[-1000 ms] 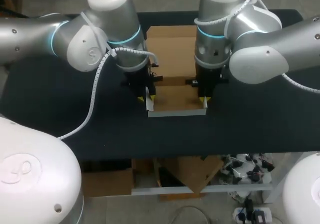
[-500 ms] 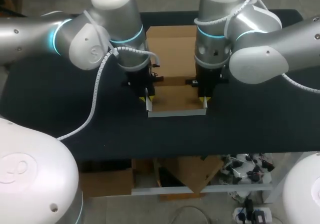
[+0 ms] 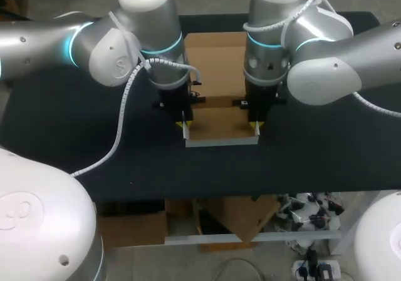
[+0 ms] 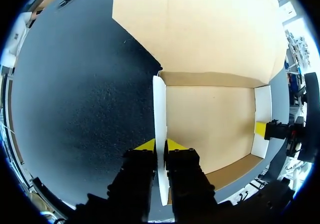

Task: Assemble the packaging by folding the flat box into shape, placing the metal phone stand inside, and closing the box properly

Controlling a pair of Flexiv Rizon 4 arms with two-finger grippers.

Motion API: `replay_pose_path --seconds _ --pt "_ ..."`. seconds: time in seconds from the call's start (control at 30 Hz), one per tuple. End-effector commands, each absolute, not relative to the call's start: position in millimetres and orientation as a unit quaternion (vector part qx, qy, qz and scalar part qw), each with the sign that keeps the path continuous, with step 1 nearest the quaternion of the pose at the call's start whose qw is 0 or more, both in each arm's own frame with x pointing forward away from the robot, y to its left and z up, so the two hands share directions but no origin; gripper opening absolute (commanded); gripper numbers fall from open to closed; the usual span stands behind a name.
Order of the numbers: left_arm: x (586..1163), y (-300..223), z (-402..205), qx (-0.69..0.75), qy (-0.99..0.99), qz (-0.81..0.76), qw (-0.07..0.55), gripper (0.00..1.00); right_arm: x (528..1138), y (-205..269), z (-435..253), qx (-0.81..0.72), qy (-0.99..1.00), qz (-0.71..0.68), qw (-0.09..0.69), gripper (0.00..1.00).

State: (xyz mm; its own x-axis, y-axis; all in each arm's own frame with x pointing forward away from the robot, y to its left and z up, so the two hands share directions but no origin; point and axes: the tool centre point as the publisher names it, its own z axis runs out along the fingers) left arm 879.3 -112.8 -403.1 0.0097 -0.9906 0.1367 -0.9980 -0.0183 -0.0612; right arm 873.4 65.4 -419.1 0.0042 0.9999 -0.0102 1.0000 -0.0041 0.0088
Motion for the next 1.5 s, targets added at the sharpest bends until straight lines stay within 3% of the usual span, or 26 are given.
replay_pose_path --seconds 0.03,0.2,0.3,0.53,0.63,0.77,0.83,1.0,1.03,1.13,1.3,1.5 --pt "880.7 -114.0 -409.4 0.710 -0.702 0.062 0.020 0.08 873.8 64.7 -419.4 0.709 0.705 -0.003 0.007 0.00" --pt "880.9 -113.9 -411.6 0.709 -0.703 0.054 0.012 0.07 873.8 64.7 -419.4 0.709 0.705 -0.003 0.007 0.00" --pt "881.1 -113.8 -412.8 0.709 -0.703 0.050 0.009 0.00 873.8 64.7 -419.4 0.709 0.705 -0.003 0.007 0.00" --pt "880.9 -113.4 -414.2 0.709 -0.704 0.050 0.006 0.00 873.8 64.7 -419.4 0.709 0.705 -0.003 0.007 0.02" --pt "880.5 -113.6 -413.7 0.708 -0.704 0.052 0.003 0.00 873.8 64.7 -419.4 0.709 0.705 -0.003 0.007 0.16" --pt "880.3 -114.1 -412.7 0.707 -0.705 0.053 -0.002 0.00 872.8 65.4 -415.0 0.706 0.708 0.002 0.014 0.22" --pt "880.1 -114.3 -412.0 0.707 -0.705 0.053 -0.004 0.00 871.3 65.5 -412.1 0.704 0.710 0.007 0.017 0.42" --pt "879.3 -115.0 -410.0 0.706 -0.706 0.054 -0.012 0.00 867.8 65.1 -405.9 0.698 0.716 0.021 0.021 0.49" --pt "879.2 -115.1 -409.5 0.706 -0.706 0.055 -0.013 0.00 866.7 64.7 -403.6 0.696 0.717 0.028 0.022 0.61" --pt "879.0 -115.2 -408.4 0.706 -0.706 0.055 -0.015 0.00 863.5 62.7 -396.7 0.689 0.723 0.047 0.021 0.78" --pt "878.4 -115.2 -407.1 0.706 -0.706 0.056 -0.018 0.00 857.6 56.7 -385.6 0.671 0.736 0.089 0.016 0.99" --pt "877.9 -114.8 -406.8 0.705 -0.706 0.055 -0.021 0.00 846.8 47.6 -372.1 0.625 0.766 0.152 0.014 1.00"
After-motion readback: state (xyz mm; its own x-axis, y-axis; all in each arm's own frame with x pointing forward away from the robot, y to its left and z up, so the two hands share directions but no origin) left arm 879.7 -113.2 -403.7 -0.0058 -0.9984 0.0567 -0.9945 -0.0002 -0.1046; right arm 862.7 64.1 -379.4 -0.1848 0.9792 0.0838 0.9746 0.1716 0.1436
